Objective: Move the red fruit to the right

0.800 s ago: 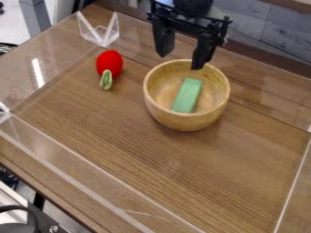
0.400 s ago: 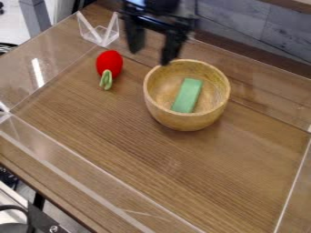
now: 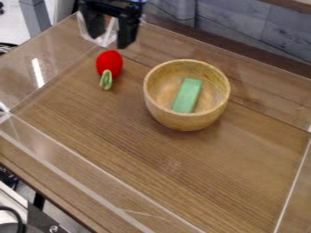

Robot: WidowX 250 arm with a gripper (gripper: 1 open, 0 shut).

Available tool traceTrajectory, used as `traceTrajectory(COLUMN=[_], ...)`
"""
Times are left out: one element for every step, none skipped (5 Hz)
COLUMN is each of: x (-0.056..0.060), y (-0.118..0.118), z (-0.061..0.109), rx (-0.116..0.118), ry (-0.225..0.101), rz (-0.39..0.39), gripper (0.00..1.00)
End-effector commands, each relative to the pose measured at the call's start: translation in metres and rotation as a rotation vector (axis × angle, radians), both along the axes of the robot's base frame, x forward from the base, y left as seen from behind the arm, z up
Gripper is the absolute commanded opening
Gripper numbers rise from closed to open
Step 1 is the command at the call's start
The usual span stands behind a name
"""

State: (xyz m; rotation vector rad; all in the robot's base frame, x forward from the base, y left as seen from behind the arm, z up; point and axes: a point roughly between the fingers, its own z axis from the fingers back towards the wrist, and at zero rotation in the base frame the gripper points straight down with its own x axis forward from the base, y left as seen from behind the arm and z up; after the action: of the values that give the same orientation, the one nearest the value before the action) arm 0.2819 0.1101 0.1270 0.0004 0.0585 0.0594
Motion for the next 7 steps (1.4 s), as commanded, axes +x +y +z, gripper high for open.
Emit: traceTrajectory(x=[0.01, 0.014, 0.018, 0.025, 0.032, 0.03, 0.028], y=[0.013, 0.017, 0.02, 0.032, 0.043, 0.042, 0.04], z=[0.001, -0.012, -0.023, -0.026, -0.028, -0.032, -0.035], rx=[0.023, 0.026, 0.029, 0.033, 0.035, 0.036, 0.033], ry=[-0.049, -0.052, -0.059, -0.07, -0.087, -0.102, -0.117], rz=[0.037, 0.076, 0.113, 0.152, 0.189, 0.213, 0.233], gripper=[1.0, 1.0, 1.0, 1.0, 1.0, 1.0, 1.0])
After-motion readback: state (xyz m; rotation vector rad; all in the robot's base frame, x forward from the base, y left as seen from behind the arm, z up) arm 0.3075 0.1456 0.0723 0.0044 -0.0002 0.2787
